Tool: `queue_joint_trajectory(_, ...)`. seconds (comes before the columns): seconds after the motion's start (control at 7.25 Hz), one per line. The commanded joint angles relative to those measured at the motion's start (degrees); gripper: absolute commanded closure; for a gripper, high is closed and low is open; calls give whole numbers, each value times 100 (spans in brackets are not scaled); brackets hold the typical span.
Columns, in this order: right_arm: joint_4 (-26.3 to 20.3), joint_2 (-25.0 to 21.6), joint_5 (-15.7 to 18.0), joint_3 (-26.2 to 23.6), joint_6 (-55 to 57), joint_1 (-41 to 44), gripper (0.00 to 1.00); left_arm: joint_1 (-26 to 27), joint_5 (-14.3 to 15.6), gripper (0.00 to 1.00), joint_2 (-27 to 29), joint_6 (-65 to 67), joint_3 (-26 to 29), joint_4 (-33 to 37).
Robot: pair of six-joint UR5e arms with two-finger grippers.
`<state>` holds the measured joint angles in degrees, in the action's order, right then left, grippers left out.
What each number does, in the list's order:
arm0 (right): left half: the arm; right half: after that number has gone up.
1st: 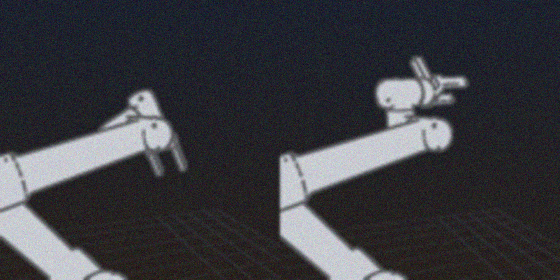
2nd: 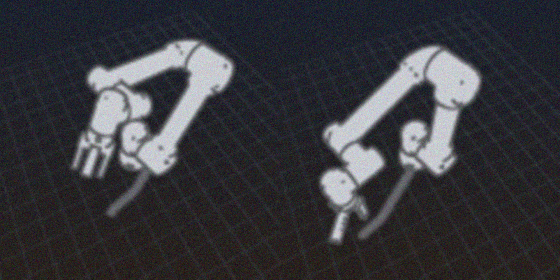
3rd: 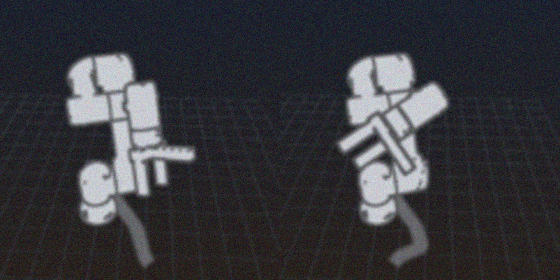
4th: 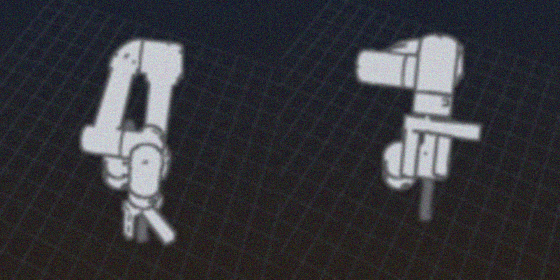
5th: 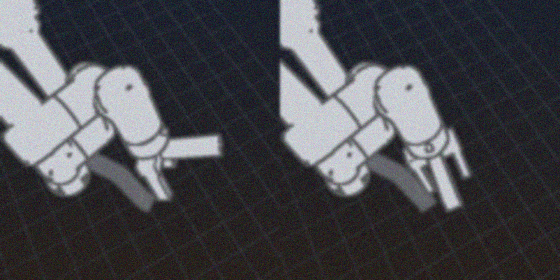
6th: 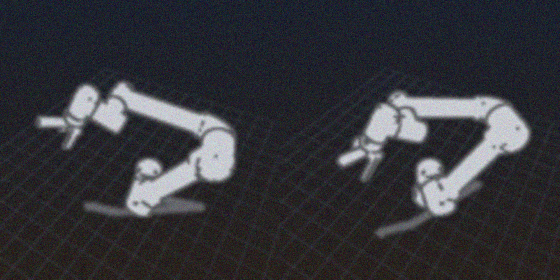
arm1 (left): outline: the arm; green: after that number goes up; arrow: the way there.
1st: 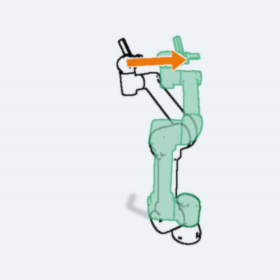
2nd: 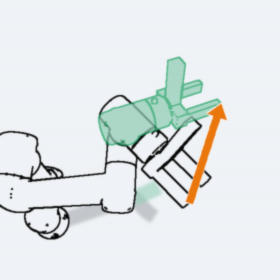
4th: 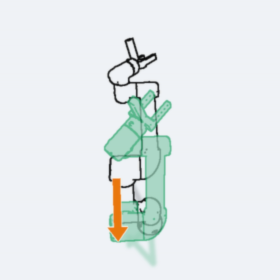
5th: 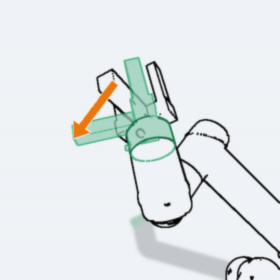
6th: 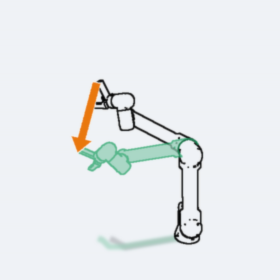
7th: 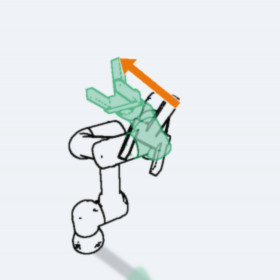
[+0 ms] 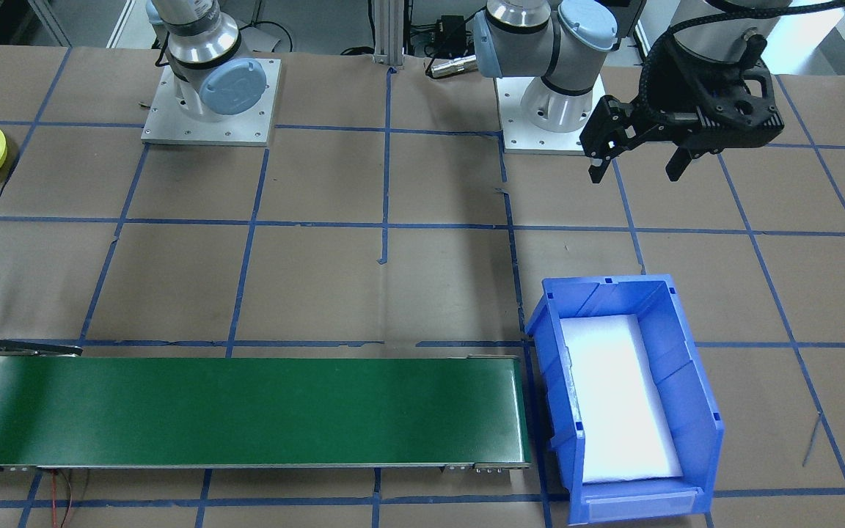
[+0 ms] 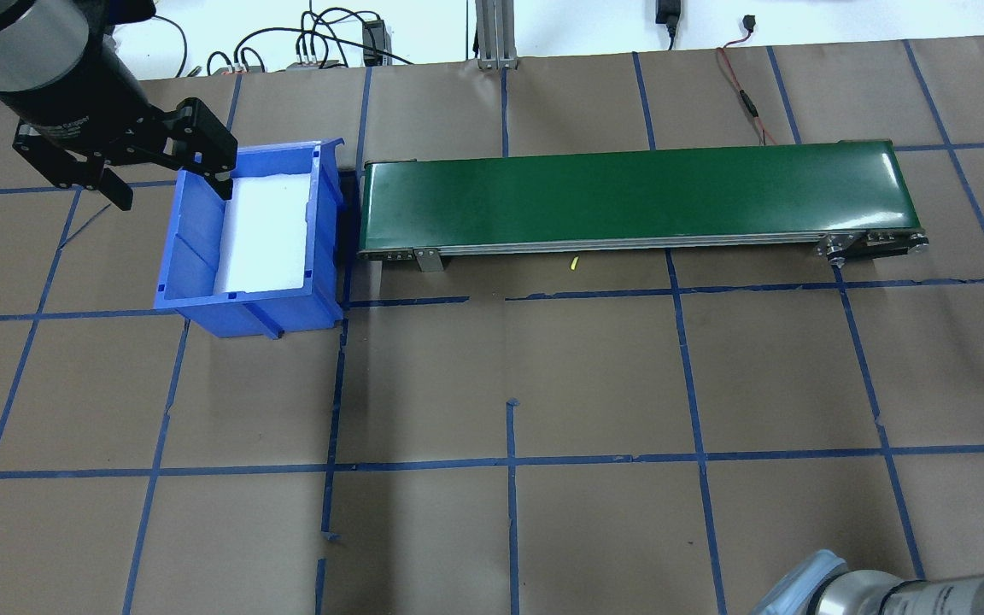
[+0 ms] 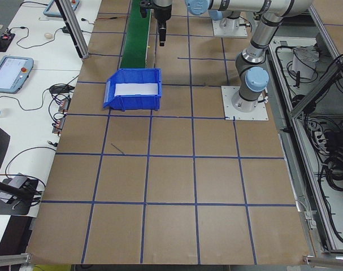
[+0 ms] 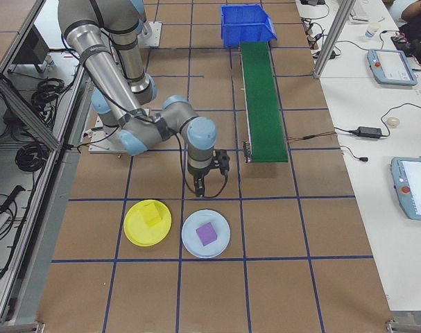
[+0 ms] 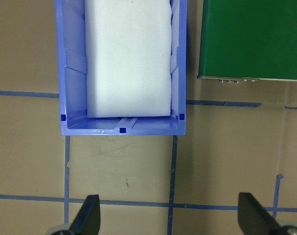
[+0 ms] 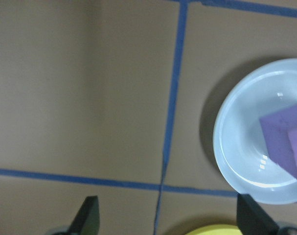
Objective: Move block left to right into plate
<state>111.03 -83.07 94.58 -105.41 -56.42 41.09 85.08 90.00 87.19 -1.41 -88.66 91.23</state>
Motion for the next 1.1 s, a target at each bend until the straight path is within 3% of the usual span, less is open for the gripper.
queue_joint_trajectory(0.0, -753, -383, -9, 152, 1704, 1423, 1, 0, 0, 0, 0, 0, 7, 0)
queue_joint_trajectory(0.14, -1176, -646, -71, 291, 2670, 2055, 1, 0, 0, 0, 0, 0, 7, 0)
queue_joint_trajectory(0.28, -1807, -840, -63, 815, 3559, 2792, 1, 0, 0, 0, 0, 0, 7, 0)
queue_joint_trajectory(0.41, -2753, -842, -176, 1551, 4377, 3356, 1, 0, 0, 0, 0, 0, 7, 0)
queue_joint_trajectory(0.55, -3275, -816, -516, 2115, 4890, 3727, 0, 0, 0, 0, 0, 0, 7, 0)
queue_joint_trajectory(0.69, -3307, -781, -772, 2095, 5478, 4044, 0, 0, 0, 0, 0, 0, 15, 0)
queue_joint_trajectory(0.97, -3089, -702, -722, 1946, 6279, 4835, 0, 0, 0, 0, 0, 0, 15, 0)
